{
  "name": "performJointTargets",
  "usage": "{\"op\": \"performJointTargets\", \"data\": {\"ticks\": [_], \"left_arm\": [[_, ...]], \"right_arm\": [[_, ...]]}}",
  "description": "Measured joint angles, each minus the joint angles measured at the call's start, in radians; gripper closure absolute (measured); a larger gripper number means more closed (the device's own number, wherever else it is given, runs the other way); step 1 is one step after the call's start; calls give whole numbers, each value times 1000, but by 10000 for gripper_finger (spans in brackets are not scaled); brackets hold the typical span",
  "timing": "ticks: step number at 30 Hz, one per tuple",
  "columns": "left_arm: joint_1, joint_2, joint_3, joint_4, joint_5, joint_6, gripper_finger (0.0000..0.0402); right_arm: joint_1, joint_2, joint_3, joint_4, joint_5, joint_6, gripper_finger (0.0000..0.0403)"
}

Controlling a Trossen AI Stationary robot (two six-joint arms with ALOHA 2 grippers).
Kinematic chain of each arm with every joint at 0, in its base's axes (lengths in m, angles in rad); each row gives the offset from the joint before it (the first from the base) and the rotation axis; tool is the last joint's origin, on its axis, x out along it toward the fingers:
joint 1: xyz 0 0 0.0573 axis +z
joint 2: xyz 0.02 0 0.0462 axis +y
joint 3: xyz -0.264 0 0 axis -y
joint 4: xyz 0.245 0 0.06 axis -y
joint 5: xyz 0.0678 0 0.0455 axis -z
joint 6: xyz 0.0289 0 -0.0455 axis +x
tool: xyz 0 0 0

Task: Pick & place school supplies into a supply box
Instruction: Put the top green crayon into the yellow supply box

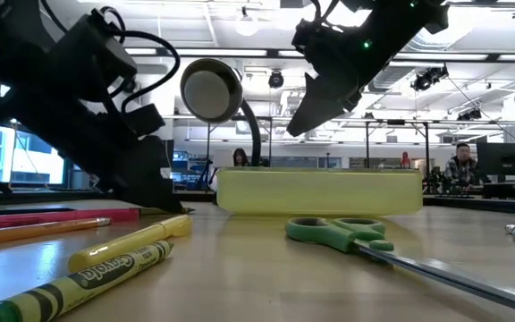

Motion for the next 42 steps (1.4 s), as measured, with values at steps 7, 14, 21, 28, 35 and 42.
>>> {"op": "performJointTargets", "data": {"ticks": [7,14,21,28,35,42], "left_arm": [[-24,65,2,10,-69,-78,186],[-98,128,1,16,-168,-175,207],[-164,219,-4,72,-310,-277,338],[-167,222,-11,202,-328,-176,363],[-171,187,10,386,-249,5,366],[-141,49,93,392,-231,311,366]], "right_arm": [[0,0,0,0,-1,-33,320],[0,0,0,0,-22,-68,320],[0,0,0,0,-32,-68,320],[2,0,0,0,-67,-68,320],[29,-23,0,-7,-39,-21,320],[80,-130,0,-16,-2,-23,320]]}}
